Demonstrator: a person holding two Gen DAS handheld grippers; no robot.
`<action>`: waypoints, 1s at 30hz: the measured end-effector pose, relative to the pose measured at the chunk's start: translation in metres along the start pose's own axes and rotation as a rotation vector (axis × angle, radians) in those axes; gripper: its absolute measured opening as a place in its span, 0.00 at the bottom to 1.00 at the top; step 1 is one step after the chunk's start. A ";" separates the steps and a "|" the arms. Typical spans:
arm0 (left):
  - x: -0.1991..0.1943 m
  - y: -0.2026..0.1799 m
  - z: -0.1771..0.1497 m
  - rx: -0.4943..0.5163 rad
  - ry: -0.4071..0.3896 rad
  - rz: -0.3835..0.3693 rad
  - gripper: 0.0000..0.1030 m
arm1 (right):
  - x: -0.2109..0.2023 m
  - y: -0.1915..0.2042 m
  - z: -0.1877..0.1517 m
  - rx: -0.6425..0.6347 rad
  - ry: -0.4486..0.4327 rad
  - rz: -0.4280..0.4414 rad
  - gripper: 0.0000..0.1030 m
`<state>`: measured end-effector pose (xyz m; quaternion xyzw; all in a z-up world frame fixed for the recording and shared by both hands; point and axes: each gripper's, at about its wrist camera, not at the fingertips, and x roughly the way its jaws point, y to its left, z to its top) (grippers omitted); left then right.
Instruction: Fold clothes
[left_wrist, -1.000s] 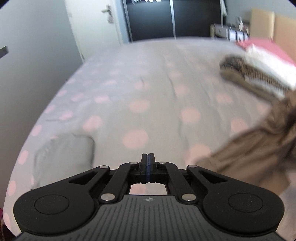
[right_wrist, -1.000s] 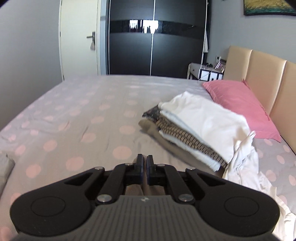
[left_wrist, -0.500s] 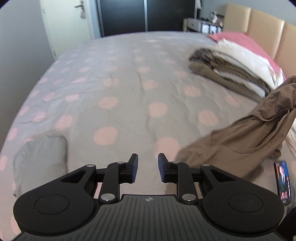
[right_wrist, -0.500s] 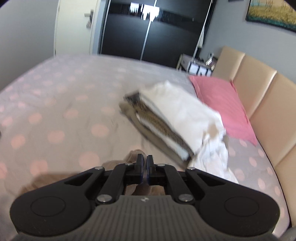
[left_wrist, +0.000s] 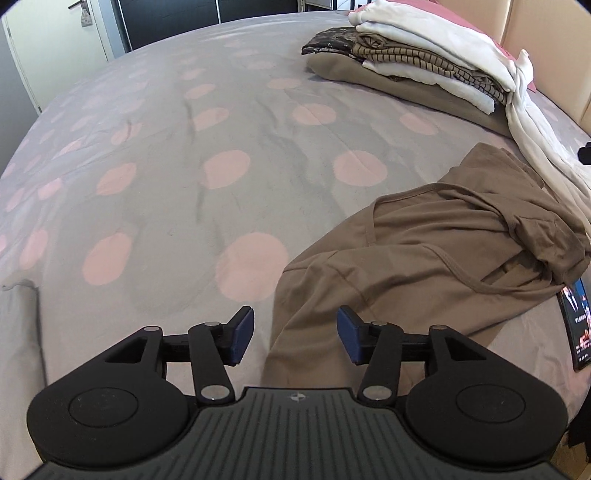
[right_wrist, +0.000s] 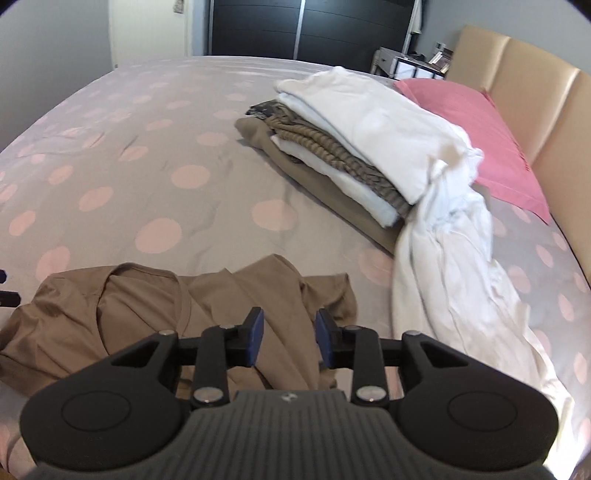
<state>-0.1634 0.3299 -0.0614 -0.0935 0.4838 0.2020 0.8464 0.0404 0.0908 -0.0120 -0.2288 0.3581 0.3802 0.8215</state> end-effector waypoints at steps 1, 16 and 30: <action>0.005 -0.001 0.002 -0.003 0.003 -0.002 0.47 | 0.008 0.002 0.000 -0.008 -0.001 0.029 0.33; 0.057 -0.002 0.018 -0.113 0.039 -0.014 0.33 | 0.059 0.028 -0.051 -0.287 0.119 0.136 0.25; -0.018 0.025 0.024 -0.244 -0.145 0.046 0.00 | 0.001 0.007 -0.029 -0.180 -0.048 0.086 0.06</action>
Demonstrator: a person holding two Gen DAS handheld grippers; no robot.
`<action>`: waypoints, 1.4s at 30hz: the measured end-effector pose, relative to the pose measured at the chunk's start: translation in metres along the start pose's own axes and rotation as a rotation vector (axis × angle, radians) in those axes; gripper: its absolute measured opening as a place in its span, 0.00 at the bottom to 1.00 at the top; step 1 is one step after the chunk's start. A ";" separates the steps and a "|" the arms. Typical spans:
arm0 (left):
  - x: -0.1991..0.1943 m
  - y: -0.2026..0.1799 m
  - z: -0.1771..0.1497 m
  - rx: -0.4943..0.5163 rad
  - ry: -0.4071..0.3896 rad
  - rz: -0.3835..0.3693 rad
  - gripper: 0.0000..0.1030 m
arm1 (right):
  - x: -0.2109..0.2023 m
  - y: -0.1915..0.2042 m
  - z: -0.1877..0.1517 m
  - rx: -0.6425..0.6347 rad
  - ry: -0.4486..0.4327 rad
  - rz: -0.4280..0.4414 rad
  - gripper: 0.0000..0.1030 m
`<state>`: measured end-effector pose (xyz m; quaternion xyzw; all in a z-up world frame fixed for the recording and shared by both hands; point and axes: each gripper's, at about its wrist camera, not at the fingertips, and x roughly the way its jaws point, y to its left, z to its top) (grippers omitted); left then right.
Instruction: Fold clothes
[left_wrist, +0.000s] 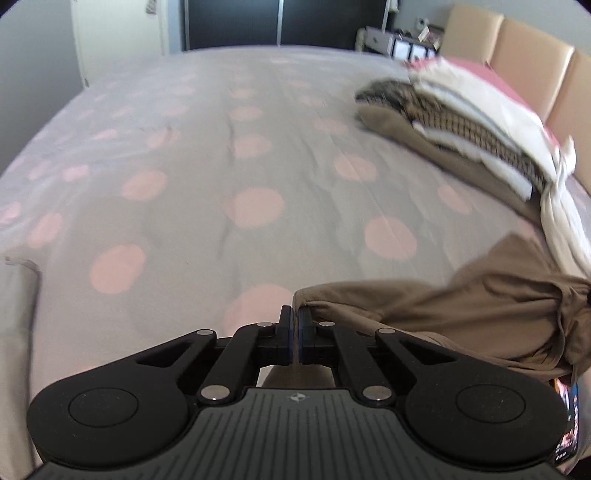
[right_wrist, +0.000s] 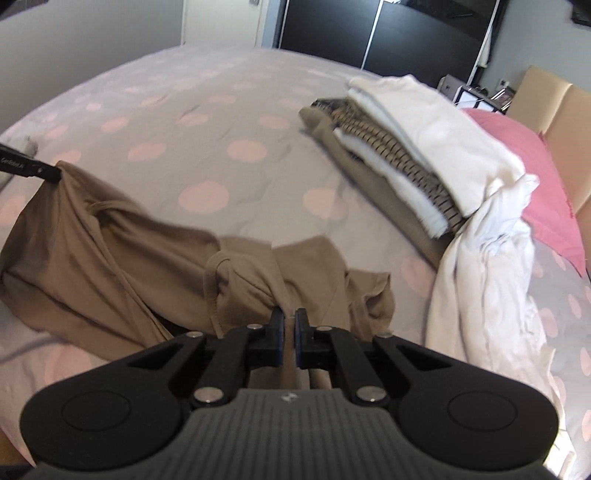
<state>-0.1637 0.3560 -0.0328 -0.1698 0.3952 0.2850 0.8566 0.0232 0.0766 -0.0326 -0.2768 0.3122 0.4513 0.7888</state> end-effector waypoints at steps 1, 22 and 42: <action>-0.010 0.006 0.005 -0.016 -0.025 0.006 0.00 | -0.006 -0.001 0.004 0.010 -0.014 -0.004 0.06; -0.299 0.048 0.064 -0.124 -0.712 -0.042 0.00 | -0.238 0.021 0.098 0.097 -0.558 -0.207 0.05; -0.071 0.079 0.003 -0.071 0.041 0.097 0.00 | -0.003 0.051 0.028 0.062 0.100 -0.028 0.05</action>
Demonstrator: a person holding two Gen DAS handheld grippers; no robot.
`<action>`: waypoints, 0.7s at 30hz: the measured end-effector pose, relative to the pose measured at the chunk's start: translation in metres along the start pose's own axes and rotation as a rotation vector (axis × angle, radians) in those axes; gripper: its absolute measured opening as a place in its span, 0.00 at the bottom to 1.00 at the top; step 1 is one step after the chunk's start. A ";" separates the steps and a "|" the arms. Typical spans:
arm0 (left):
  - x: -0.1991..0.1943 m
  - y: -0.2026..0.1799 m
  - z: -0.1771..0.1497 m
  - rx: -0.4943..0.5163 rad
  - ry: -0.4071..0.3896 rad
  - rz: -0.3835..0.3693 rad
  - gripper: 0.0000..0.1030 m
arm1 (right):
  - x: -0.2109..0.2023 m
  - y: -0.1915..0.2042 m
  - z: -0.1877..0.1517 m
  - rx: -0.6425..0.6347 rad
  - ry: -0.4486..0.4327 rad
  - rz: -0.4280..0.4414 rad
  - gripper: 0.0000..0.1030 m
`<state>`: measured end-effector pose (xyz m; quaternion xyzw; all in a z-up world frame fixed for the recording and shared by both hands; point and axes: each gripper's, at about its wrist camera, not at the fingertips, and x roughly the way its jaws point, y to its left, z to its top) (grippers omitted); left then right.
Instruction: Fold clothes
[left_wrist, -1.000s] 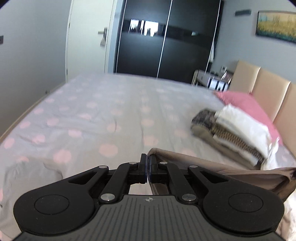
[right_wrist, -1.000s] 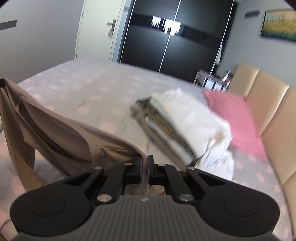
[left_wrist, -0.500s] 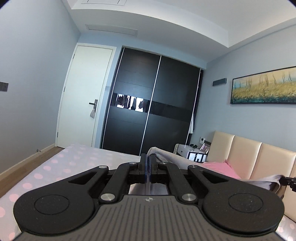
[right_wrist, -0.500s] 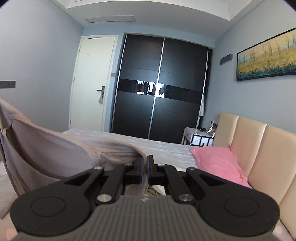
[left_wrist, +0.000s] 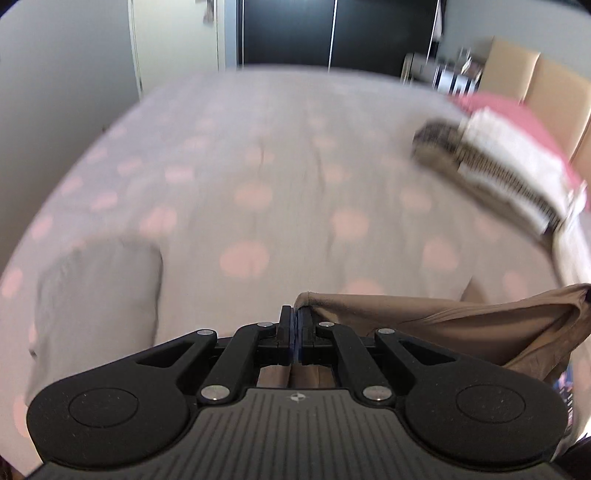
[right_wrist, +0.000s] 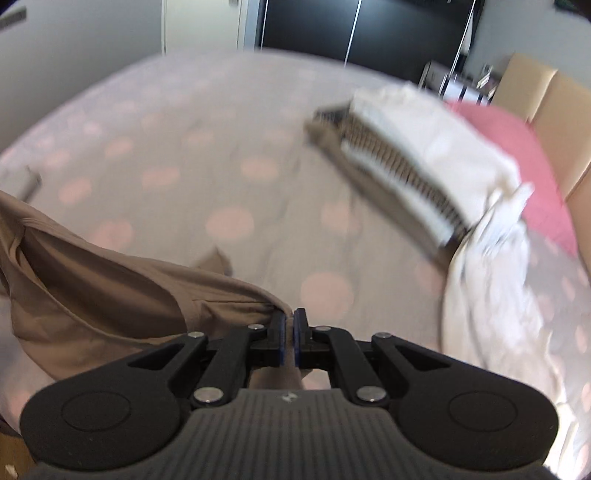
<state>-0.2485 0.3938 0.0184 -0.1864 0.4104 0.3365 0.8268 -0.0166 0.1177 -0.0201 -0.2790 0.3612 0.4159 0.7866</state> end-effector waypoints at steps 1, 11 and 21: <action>0.012 0.002 -0.005 0.007 0.021 0.007 0.00 | 0.015 -0.001 -0.002 -0.002 0.022 -0.001 0.05; 0.068 0.015 -0.009 -0.007 0.020 -0.032 0.00 | 0.092 -0.020 0.017 0.056 0.076 0.043 0.06; 0.090 0.008 -0.009 0.172 -0.007 -0.016 0.23 | 0.108 -0.043 0.019 0.121 0.078 0.100 0.24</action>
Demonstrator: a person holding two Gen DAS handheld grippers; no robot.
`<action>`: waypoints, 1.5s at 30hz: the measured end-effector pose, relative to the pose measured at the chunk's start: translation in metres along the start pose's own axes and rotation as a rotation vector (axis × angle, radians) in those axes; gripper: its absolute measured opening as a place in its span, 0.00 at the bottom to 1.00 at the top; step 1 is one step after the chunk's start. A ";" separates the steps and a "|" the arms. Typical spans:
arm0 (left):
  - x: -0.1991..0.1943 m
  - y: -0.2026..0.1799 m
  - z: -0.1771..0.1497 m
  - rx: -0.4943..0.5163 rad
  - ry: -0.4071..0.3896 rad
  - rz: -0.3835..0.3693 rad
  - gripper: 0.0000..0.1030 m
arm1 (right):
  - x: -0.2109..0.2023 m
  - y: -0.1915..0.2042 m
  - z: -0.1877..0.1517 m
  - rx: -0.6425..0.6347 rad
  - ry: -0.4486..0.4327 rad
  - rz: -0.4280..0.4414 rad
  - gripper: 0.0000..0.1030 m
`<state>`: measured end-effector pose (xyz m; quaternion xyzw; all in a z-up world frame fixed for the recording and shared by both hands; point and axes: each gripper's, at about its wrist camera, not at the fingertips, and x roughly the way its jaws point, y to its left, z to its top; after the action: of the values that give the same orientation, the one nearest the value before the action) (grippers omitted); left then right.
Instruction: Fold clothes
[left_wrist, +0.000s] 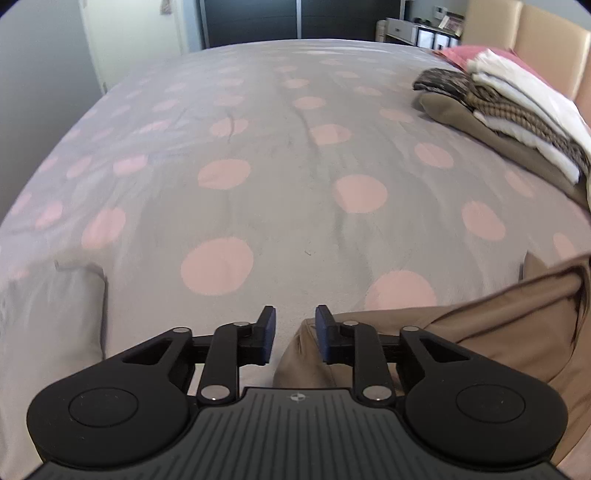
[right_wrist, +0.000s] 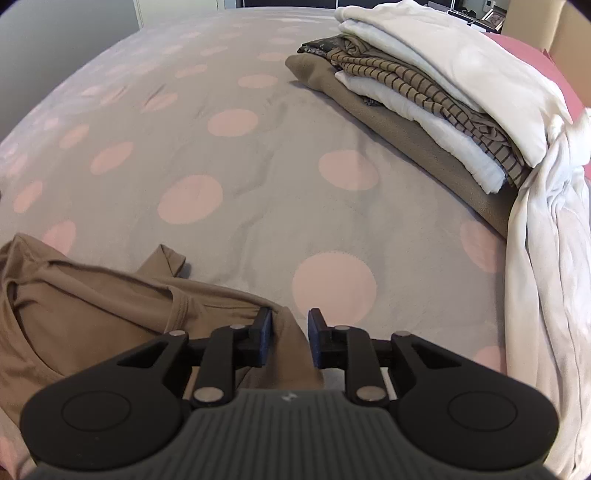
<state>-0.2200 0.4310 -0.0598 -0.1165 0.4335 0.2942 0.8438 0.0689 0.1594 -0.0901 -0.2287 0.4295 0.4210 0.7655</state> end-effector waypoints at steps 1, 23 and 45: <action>-0.001 -0.002 0.000 0.028 -0.005 -0.007 0.23 | -0.001 0.000 0.001 -0.004 -0.005 0.007 0.24; 0.029 -0.082 -0.018 0.755 0.006 -0.116 0.23 | 0.013 0.052 -0.026 -0.726 -0.091 0.071 0.24; 0.059 -0.095 -0.021 0.811 0.060 -0.145 0.00 | 0.033 0.070 -0.033 -0.771 -0.120 0.100 0.09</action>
<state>-0.1505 0.3684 -0.1254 0.1867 0.5294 0.0357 0.8268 0.0037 0.1883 -0.1352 -0.4532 0.2048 0.6008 0.6258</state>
